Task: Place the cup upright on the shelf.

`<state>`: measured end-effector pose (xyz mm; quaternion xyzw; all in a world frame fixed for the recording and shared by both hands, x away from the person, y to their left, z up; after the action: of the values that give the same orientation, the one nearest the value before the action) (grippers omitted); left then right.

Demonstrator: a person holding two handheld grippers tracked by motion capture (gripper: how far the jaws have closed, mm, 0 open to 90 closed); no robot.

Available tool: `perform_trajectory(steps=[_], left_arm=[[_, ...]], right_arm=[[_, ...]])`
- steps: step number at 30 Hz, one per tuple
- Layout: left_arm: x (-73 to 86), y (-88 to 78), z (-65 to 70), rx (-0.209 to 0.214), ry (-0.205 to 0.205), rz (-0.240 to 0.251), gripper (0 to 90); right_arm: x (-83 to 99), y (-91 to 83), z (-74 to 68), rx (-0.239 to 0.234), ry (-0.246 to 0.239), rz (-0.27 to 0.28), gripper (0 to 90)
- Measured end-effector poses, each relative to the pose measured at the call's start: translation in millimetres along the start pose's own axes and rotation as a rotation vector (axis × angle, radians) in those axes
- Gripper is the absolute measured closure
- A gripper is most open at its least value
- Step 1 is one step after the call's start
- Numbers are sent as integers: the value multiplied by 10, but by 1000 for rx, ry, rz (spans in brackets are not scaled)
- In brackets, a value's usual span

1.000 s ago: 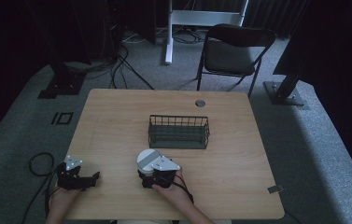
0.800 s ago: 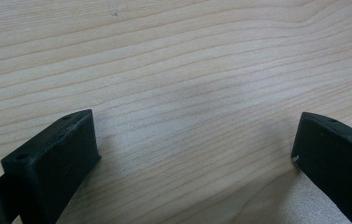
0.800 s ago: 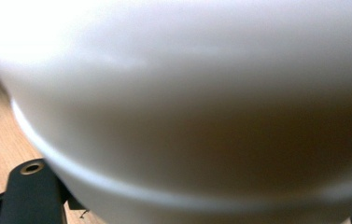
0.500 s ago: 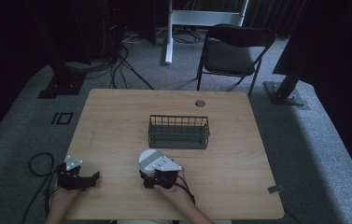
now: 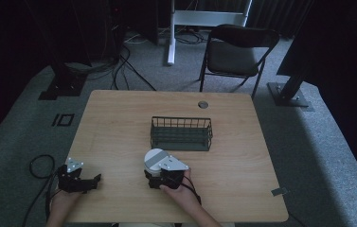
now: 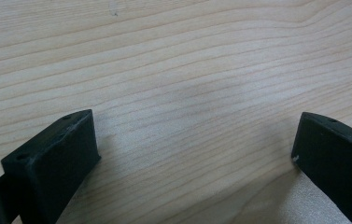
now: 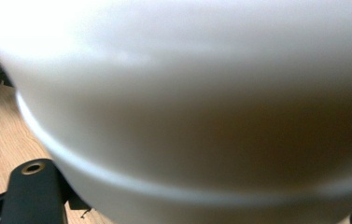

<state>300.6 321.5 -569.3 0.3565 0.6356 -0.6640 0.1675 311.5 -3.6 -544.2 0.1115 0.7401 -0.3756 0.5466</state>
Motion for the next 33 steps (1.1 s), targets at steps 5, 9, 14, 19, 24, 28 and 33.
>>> perform_trajectory(steps=[5, 9, 14, 19, 24, 28, 33], left_arm=[[0, 0, 0, 0, 0, 0, 6], [0, 0, 0, 0, 0, 0, 6], [0, 0, 0, 0, -1, 0, 6], [0, 0, 0, 0, 0, 0, 6], [0, 0, 0, 0, 0, 0, 6], [0, 0, 1, 0, -1, 0, 6], [0, 0, 0, 0, 0, 0, 6]], right_arm=[[-44, -46, 31, 5, 7, 9, 177], [-88, -86, 48, 3, 10, 17, 177], [-156, -143, 61, 0, 5, 20, 178], [-211, -195, 102, 8, 10, 26, 178], [-275, -250, 168, 18, 22, 39, 178], [-355, -304, 235, 32, 24, 57, 178], [-486, -372, 350, 63, 28, 87, 178]])
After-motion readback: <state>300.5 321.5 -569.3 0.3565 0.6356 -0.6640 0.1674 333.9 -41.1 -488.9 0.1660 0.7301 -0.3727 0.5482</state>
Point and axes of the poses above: each handheld gripper's, and its own axes: y roughly forward along the jaws, x roughly out of its underside, z roughly to its right, the point moved 3 cm from there along y, roughly forward along the jaws, and after that the axes turned 4 degrees about -x, right-handed, at the moved point
